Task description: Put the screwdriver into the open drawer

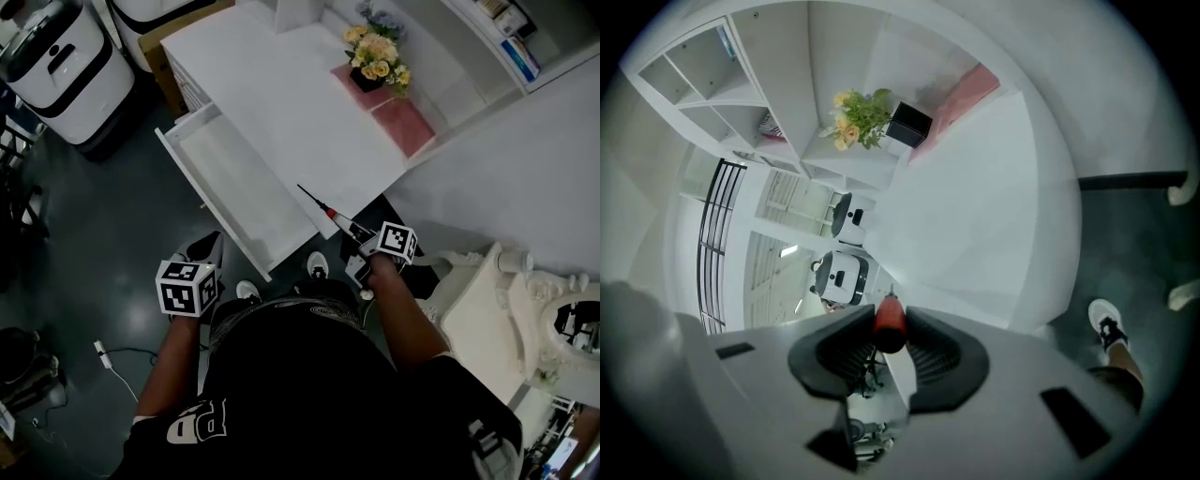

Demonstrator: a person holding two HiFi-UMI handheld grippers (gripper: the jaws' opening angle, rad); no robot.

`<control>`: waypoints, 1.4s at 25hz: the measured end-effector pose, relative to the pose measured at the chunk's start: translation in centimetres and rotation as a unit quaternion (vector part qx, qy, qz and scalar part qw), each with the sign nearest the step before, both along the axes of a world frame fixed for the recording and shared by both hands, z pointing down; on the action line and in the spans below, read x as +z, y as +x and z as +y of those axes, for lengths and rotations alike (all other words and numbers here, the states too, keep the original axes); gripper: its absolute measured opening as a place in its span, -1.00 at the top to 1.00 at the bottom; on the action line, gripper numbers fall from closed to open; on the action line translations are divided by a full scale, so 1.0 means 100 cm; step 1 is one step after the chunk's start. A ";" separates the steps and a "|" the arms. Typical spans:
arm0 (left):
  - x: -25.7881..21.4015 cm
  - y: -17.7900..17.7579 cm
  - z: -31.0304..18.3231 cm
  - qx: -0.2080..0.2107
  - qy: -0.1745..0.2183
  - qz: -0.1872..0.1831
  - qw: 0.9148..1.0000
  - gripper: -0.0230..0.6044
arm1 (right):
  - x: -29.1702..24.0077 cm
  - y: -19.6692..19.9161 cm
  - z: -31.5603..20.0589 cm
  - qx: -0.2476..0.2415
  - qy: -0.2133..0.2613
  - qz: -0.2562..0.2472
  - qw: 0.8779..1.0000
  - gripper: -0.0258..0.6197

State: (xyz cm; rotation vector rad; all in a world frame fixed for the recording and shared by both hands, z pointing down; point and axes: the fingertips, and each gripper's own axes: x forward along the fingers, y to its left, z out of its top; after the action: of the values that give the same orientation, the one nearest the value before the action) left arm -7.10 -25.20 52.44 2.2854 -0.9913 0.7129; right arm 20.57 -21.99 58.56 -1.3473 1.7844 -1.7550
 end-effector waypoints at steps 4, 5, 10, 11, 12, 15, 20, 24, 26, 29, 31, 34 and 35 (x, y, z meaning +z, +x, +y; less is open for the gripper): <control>0.003 -0.011 0.001 0.025 0.000 0.002 1.000 0.88 | 0.005 -0.022 0.010 0.013 -0.003 0.006 1.000 0.58; 0.004 -0.015 0.002 0.029 -0.002 0.002 1.000 0.88 | 0.006 -0.027 0.012 0.016 -0.006 0.009 1.000 0.58; 0.010 -0.031 0.009 0.043 -0.012 0.004 0.999 0.88 | 0.013 -0.054 0.018 0.016 -0.016 0.022 1.000 0.58; 0.012 -0.033 0.010 0.045 -0.014 0.004 0.999 0.88 | 0.014 -0.059 0.017 0.015 -0.018 0.024 0.999 0.58; 0.014 -0.036 0.011 0.046 -0.016 0.004 0.999 0.88 | 0.016 -0.064 0.017 0.013 -0.020 0.025 0.999 0.58; 0.019 -0.043 0.017 0.046 -0.024 0.005 0.999 0.88 | 0.022 -0.078 0.016 0.002 -0.032 0.034 0.999 0.58; 0.027 -0.053 0.018 0.039 -0.030 0.007 0.999 0.88 | 0.034 -0.096 0.006 -0.023 -0.047 0.067 0.996 0.58; 0.034 -0.059 0.014 0.025 -0.035 0.011 0.999 0.88 | 0.044 -0.109 -0.008 -0.051 -0.052 0.102 0.992 0.58; 0.035 -0.061 0.013 0.019 -0.036 0.013 0.999 0.88 | 0.049 -0.114 -0.016 -0.072 -0.054 0.129 0.988 0.58; 0.037 -0.065 0.012 0.008 -0.039 0.015 0.999 0.88 | 0.060 -0.122 -0.025 -0.096 -0.062 0.150 0.982 0.58; 0.039 -0.068 0.012 0.000 -0.041 0.015 0.999 0.88 | 0.068 -0.124 -0.030 -0.103 -0.070 0.152 0.980 0.58; 0.039 -0.074 0.012 -0.015 -0.042 0.015 0.999 0.88 | 0.079 -0.125 -0.039 -0.108 -0.079 0.160 0.978 0.58; 0.039 -0.077 0.012 -0.022 -0.041 0.015 0.999 0.88 | 0.082 -0.125 -0.043 -0.109 -0.081 0.163 0.977 0.58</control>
State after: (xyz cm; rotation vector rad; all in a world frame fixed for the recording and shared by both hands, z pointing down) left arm -14.84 -23.97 56.32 2.1912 -0.9762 0.6862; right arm 8.05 -26.26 66.71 -1.6413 2.0672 -1.9178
